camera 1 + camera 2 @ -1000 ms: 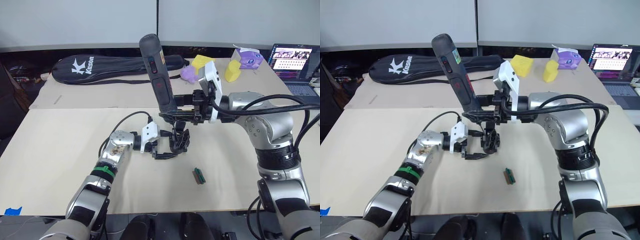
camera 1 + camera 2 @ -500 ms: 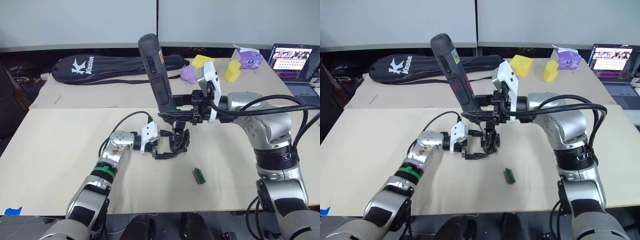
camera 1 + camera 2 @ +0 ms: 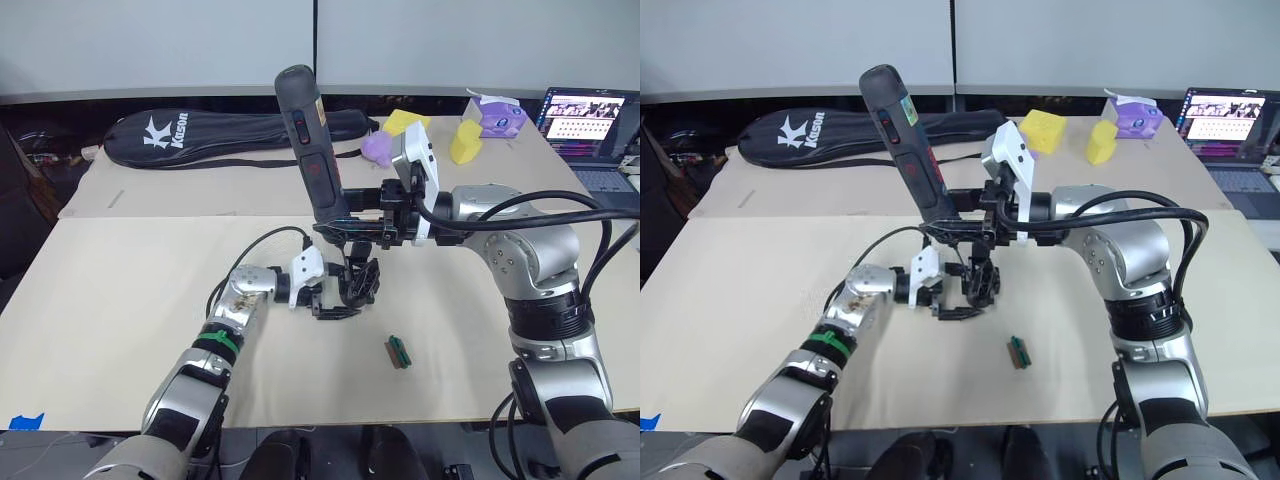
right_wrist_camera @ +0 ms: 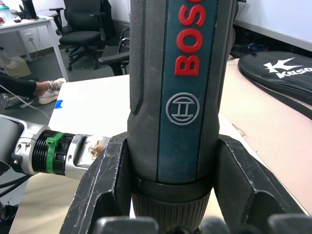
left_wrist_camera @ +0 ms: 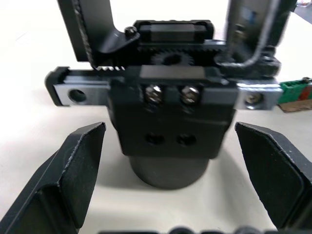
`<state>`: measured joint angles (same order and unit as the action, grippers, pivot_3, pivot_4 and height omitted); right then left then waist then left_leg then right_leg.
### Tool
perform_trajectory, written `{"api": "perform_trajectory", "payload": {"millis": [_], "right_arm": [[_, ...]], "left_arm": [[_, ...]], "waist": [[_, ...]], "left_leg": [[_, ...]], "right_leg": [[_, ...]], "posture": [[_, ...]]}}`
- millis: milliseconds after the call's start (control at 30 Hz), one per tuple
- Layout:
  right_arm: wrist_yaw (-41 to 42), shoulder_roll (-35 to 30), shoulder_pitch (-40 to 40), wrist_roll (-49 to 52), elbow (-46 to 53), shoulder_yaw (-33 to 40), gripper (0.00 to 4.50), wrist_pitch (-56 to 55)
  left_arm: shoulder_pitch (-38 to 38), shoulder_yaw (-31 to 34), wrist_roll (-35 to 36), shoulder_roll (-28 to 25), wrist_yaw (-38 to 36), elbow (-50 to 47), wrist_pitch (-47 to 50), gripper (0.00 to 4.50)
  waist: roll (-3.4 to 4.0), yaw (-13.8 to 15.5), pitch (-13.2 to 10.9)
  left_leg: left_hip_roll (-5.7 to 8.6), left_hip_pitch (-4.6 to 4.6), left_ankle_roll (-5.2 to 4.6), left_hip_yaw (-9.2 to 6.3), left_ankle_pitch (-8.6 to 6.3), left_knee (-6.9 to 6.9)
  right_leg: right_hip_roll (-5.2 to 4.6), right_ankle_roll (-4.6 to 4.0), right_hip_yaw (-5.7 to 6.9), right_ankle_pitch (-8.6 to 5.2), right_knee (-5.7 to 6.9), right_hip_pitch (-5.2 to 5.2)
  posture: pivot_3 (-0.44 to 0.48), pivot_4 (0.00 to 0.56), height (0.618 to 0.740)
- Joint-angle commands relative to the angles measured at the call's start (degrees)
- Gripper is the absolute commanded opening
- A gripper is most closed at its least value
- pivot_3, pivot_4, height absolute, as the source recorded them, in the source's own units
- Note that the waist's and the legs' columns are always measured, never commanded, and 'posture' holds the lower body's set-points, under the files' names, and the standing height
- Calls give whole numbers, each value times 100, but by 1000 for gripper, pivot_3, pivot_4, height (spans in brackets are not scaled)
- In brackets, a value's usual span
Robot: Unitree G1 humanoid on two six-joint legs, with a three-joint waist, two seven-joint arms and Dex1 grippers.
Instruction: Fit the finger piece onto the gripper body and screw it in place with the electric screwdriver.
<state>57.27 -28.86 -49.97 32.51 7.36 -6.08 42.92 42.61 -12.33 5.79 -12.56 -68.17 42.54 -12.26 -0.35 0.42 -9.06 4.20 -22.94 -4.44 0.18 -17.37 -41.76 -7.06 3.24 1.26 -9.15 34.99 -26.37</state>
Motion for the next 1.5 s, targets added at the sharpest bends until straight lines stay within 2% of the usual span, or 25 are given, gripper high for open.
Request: {"api": "perform_trajectory", "payload": {"millis": [33, 733, 767, 800, 867, 1300, 1500], "right_arm": [[10, -14, -62, 31, 236, 155, 1920, -239], [-62, -33, 31, 62, 379, 217, 1920, -176], [-70, -33, 33, 69, 387, 218, 1920, -166], [-81, -32, 34, 81, 398, 225, 1920, -153], [-159, 19, 9, 192, 431, 304, 1920, -51], [-470, 49, -76, 768, 703, 639, 1920, 291], [-543, -110, -31, 571, 638, 741, 1920, 67]], "left_arm": [[147, 49, -8, 76, 28, 70, -134, 4500], [344, 90, -39, 258, 89, 493, -294, 4500], [365, 94, -41, 277, 103, 532, -309, 3982], [384, 97, -42, 293, 112, 564, -322, 3693], [407, 104, -52, 308, 109, 614, -355, 2827], [463, 120, -115, 256, 37, 864, -497, 2821], [438, 137, -116, 220, -13, 858, -506, 2821]], "waist": [[0, -1, 0], [0, 1, 0], [0, -1, 0], [0, -1, 0], [0, 1, 0], [0, 2, 0], [0, 1, 0]], "left_leg": [[0, 0, 0, 0, 0, 0], [0, -1, 0, -1, 0, 0], [0, -1, 0, -1, 0, 0], [0, -1, 0, -1, 0, 0], [0, -1, 0, -2, 0, -1], [0, -1, 2, -5, 1, -2], [0, -1, 2, -5, 1, -2]], "right_leg": [[0, 0, 0, 0, 0, 0], [-2, 0, 1, 0, 0, 0], [-2, 0, 1, 0, 0, 0], [-2, 0, 1, 0, 0, 0], [-2, 0, 2, 0, 0, 0], [-2, 0, 4, 1, 1, 0], [-2, 0, 4, 1, 1, 1]], "posture": [[0, 150, 723], [0, 150, 723], [0, 150, 723], [0, 150, 723], [0, 150, 723], [0, 150, 723], [0, 150, 723]]}}
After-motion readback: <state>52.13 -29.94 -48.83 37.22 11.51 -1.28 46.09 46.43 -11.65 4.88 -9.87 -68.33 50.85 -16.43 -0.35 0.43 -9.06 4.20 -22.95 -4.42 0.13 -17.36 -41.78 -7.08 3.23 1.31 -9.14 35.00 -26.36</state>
